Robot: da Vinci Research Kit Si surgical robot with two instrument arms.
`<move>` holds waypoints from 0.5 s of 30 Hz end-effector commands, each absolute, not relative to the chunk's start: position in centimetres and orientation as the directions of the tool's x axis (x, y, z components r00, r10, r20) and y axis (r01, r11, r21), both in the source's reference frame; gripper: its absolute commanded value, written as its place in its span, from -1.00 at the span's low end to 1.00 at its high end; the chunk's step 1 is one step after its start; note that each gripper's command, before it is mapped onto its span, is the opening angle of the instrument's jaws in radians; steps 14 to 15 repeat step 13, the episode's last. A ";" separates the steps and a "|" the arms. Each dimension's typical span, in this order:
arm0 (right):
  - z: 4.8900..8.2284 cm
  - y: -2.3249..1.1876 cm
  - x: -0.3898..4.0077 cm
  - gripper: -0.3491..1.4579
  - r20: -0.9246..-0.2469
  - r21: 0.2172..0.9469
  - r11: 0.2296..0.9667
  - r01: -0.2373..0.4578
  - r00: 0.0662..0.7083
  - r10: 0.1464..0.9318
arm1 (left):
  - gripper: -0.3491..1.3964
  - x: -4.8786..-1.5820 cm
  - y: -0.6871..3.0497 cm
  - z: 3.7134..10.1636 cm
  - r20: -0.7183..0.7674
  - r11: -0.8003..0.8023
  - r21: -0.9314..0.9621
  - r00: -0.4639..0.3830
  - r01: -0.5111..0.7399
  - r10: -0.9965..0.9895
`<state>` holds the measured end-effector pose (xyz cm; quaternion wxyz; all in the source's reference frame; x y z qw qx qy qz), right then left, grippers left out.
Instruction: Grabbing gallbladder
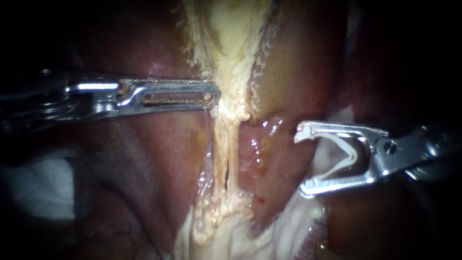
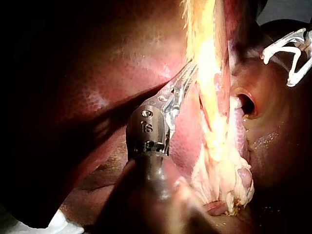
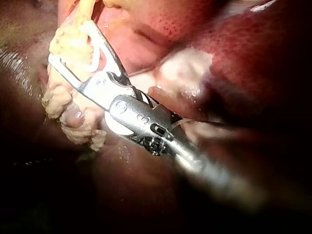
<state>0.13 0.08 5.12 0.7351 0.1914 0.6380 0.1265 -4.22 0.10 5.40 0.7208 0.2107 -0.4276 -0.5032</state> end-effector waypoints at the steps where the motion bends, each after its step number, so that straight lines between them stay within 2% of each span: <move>1: 5.12 0.08 0.14 0.03 -0.890 0.443 0.895 0.058 0.154 0.430 | -1.00 -4.22 0.10 5.38 0.402 0.401 0.737 0.125 0.545 -0.907; 15: 5.11 0.08 0.14 0.03 -0.890 0.443 0.895 0.058 0.154 0.430 | -1.00 -4.25 0.09 5.32 0.397 0.400 0.742 0.128 0.538 -0.909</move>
